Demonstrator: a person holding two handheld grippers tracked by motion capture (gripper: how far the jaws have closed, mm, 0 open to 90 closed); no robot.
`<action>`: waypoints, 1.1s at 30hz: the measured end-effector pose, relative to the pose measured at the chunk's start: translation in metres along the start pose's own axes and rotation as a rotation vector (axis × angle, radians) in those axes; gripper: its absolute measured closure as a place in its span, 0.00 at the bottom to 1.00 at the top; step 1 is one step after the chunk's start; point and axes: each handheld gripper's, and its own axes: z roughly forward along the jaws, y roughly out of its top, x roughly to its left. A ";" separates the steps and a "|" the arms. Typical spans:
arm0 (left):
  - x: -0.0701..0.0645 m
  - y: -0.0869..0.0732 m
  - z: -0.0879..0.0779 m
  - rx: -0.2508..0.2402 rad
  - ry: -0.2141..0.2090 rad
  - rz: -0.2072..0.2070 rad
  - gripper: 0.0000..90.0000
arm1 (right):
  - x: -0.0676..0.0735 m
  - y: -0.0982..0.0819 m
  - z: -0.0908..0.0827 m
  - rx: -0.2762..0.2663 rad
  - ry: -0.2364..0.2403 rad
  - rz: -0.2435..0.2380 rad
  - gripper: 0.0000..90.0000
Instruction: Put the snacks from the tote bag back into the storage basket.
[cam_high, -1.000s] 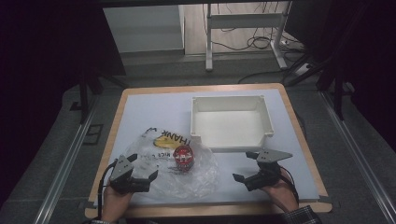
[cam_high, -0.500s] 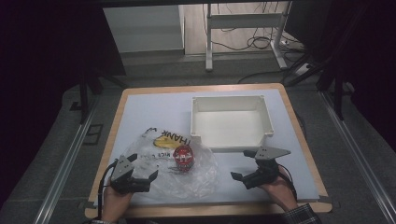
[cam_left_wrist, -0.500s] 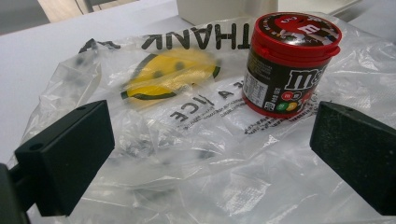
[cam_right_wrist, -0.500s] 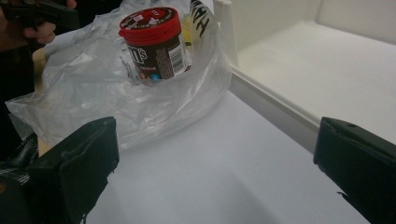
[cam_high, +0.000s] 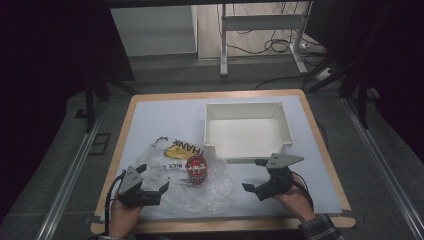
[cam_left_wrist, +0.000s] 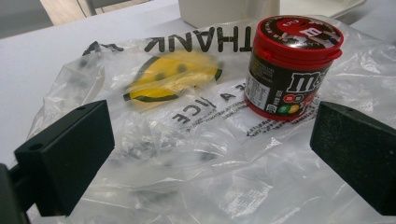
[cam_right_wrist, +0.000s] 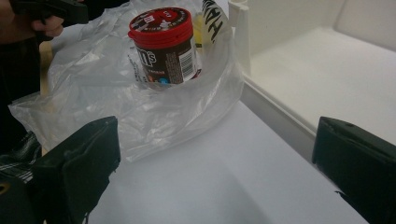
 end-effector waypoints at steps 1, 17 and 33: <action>0.000 0.000 0.000 0.000 0.000 0.000 0.00 | 0.000 0.001 0.001 0.000 0.003 0.000 0.02; 0.001 0.001 -0.003 -0.046 -0.028 -0.018 0.00 | 0.004 0.014 0.017 0.004 0.060 0.007 0.02; -0.001 0.001 -0.001 -0.030 -0.036 -0.003 0.00 | 0.010 0.028 0.035 0.035 0.066 -0.038 0.02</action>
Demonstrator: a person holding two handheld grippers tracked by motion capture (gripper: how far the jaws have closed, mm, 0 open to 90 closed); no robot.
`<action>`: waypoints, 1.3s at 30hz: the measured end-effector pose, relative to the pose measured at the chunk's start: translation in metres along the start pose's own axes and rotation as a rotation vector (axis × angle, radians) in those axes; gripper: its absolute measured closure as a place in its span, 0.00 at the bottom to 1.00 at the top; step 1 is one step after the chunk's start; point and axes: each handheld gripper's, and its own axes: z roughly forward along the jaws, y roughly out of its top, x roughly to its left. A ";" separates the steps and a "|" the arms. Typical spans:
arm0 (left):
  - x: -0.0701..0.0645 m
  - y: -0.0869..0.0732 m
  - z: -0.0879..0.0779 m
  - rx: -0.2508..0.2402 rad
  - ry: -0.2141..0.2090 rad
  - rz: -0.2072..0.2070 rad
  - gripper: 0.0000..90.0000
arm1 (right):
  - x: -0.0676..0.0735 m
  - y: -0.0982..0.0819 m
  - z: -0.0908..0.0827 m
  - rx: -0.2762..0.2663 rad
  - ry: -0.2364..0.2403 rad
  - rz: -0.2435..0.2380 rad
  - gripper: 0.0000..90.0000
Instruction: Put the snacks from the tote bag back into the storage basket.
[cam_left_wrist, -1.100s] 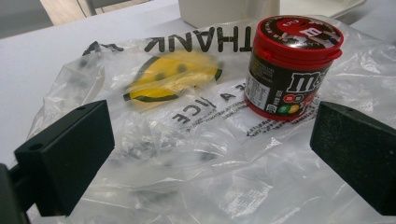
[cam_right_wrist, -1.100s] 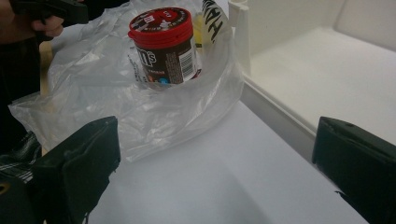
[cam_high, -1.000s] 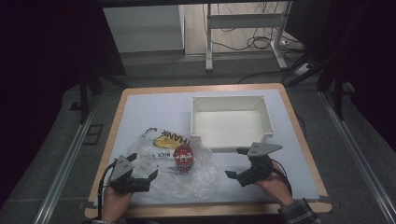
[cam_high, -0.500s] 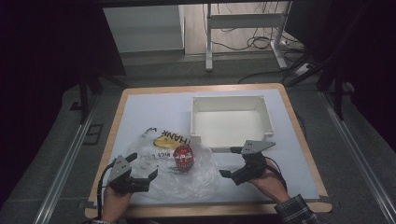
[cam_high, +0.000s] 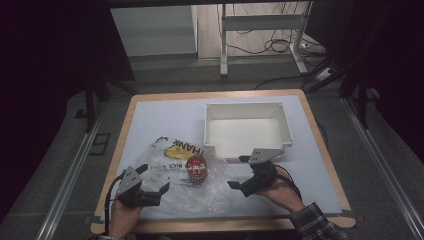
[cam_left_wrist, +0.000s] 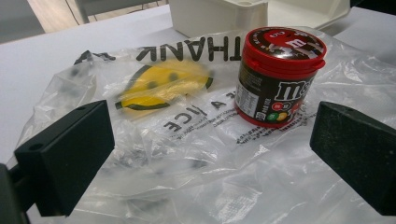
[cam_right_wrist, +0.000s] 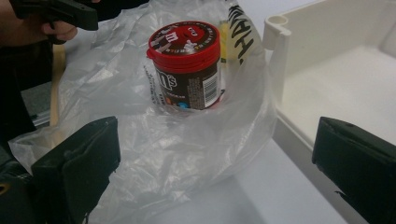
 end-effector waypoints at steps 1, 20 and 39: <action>0.000 0.000 0.000 0.000 -0.002 0.002 0.00 | 0.000 0.001 0.001 0.002 0.001 0.006 0.02; -0.001 0.001 0.000 0.006 -0.016 0.005 0.00 | 0.004 0.021 0.026 0.098 0.004 0.001 0.02; -0.002 0.001 0.001 0.013 -0.022 0.011 0.00 | 0.013 0.046 0.052 0.211 0.022 -0.068 0.08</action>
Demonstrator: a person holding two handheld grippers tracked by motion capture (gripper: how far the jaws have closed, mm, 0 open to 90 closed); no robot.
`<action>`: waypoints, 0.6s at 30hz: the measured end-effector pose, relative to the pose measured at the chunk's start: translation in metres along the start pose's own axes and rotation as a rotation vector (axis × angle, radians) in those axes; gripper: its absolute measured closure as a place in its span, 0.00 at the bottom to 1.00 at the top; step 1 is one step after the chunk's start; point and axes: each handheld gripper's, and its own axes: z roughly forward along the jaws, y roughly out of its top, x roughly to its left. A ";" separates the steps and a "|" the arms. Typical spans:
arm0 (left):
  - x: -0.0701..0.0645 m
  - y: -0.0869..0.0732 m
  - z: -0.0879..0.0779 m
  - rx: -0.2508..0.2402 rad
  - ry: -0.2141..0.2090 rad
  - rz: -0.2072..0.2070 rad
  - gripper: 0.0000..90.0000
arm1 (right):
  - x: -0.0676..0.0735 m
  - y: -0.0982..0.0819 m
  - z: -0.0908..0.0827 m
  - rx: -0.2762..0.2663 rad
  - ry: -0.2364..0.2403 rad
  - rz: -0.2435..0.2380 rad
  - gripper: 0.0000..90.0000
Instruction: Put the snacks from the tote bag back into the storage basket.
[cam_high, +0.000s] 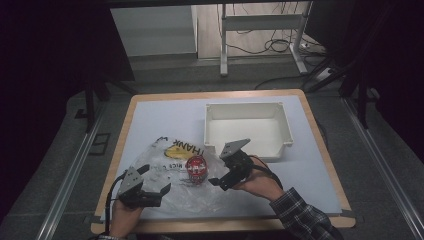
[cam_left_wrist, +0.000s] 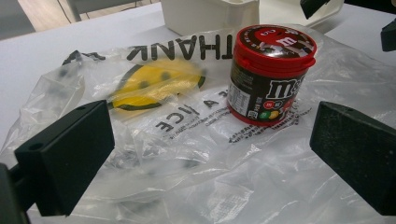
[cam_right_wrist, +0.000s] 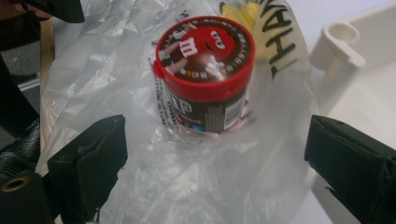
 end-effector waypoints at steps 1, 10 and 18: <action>0.000 0.000 0.000 0.000 0.000 0.000 0.00 | 0.001 0.002 0.001 0.004 0.002 -0.006 0.09; -0.001 0.000 0.000 -0.004 -0.011 0.001 0.00 | 0.002 0.019 0.020 0.066 0.033 -0.040 0.13; -0.002 0.000 0.001 0.003 -0.015 0.006 0.00 | 0.001 0.029 0.035 0.136 0.033 -0.068 0.14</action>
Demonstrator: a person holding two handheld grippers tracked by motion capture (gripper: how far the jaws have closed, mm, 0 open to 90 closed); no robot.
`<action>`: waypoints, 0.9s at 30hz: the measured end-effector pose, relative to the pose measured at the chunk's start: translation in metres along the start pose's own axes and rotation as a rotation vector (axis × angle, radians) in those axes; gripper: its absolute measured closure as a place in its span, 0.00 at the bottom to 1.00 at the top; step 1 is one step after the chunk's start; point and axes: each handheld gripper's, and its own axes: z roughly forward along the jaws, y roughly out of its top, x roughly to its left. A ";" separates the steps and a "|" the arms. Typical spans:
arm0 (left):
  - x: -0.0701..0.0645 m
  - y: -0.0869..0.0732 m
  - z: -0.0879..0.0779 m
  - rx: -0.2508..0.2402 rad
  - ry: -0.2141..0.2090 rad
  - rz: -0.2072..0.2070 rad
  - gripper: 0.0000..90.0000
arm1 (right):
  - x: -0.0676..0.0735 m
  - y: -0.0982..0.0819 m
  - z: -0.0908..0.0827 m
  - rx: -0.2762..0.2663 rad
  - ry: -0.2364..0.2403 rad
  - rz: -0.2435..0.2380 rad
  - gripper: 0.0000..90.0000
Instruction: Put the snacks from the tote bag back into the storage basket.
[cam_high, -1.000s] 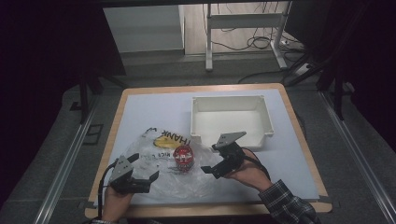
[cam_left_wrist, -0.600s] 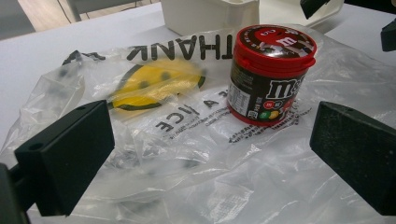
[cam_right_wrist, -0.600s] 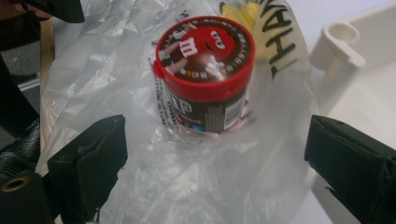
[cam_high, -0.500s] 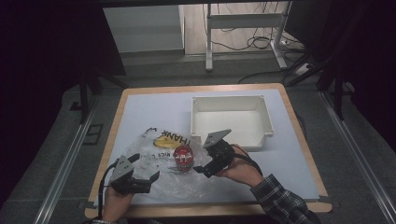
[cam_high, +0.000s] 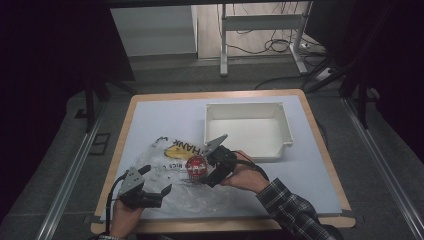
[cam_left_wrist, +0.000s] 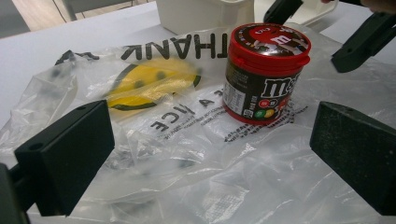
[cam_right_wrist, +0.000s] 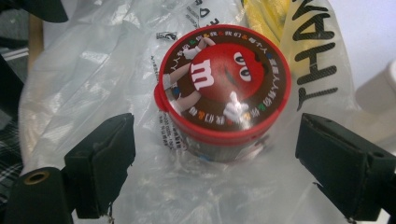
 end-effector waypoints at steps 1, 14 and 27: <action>0.000 0.000 0.000 0.001 0.000 0.000 0.00 | 0.000 0.001 0.002 0.010 -0.001 -0.009 0.14; 0.001 0.000 -0.004 -0.051 0.014 0.000 0.00 | -0.003 0.019 0.028 0.114 -0.007 -0.049 0.14; 0.000 0.001 -0.006 -0.074 0.033 0.010 0.00 | -0.002 0.028 0.048 0.184 -0.013 -0.075 0.20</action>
